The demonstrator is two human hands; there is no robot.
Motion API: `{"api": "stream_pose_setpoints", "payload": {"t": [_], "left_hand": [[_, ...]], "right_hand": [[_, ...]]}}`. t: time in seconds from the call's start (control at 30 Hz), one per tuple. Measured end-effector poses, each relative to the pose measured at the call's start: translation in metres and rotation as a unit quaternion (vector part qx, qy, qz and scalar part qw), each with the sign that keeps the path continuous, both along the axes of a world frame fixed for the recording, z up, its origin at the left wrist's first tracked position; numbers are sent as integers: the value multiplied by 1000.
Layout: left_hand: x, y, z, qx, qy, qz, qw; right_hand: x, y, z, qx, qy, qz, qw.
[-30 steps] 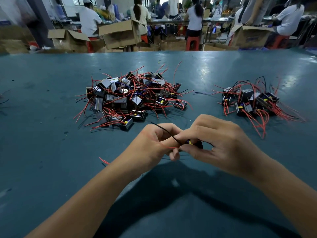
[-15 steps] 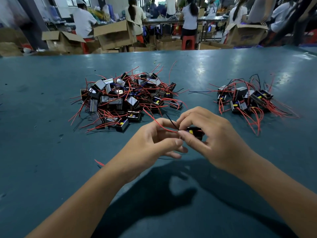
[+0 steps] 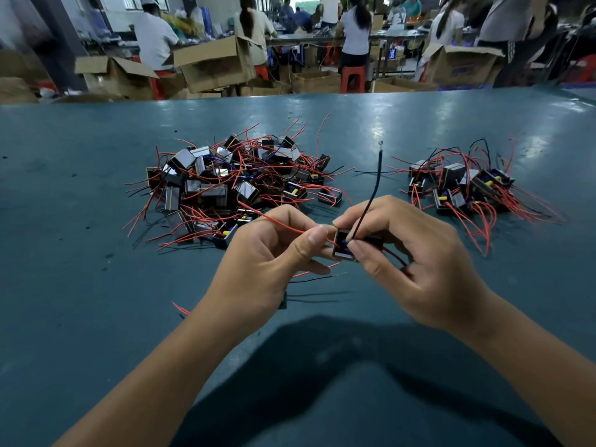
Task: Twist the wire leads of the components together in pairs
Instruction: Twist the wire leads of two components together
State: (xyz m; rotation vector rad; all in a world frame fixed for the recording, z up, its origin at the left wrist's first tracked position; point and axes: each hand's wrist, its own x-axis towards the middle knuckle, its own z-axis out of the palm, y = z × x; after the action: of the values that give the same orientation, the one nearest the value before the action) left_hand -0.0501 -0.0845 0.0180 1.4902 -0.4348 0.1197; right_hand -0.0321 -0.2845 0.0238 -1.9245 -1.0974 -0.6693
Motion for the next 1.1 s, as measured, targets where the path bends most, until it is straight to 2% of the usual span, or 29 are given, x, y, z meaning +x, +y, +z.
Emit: {"api": "stream_pose_setpoints", "payload": {"t": [0.17, 0.37, 0.47, 0.53, 0.67, 0.73, 0.83, 0.9, 1.0, 1.1], "left_hand": [[-1, 0, 2, 13, -24, 17, 999], [1, 2, -2, 65, -40, 53, 996], [6, 5, -3, 88, -36, 86, 992], [11, 13, -1, 90, -24, 123, 988], [20, 33, 4, 103, -9, 189, 976], [22, 39, 4, 124, -13, 181, 976], [20, 40, 3, 211, -44, 90, 972], [16, 36, 0, 299, -70, 43, 951], [15, 30, -9, 404, -113, 34, 907], [16, 22, -18, 458, -125, 39, 879]], "right_hand": [[0, 1, 0, -1, -25, 19, 1000], [3, 3, -2, -68, -74, 9, 995], [8, 0, -2, -103, -65, -13, 992], [16, -8, -1, -127, -26, -29, 991], [33, -30, -4, -109, 168, -63, 978], [42, -36, -14, -114, 217, -96, 965], [51, -37, -29, -118, 245, -126, 954], [54, -38, -34, -154, 242, -134, 948], [55, -41, -36, -235, 219, -127, 939], [55, -42, -33, -277, 173, -110, 939]]}}
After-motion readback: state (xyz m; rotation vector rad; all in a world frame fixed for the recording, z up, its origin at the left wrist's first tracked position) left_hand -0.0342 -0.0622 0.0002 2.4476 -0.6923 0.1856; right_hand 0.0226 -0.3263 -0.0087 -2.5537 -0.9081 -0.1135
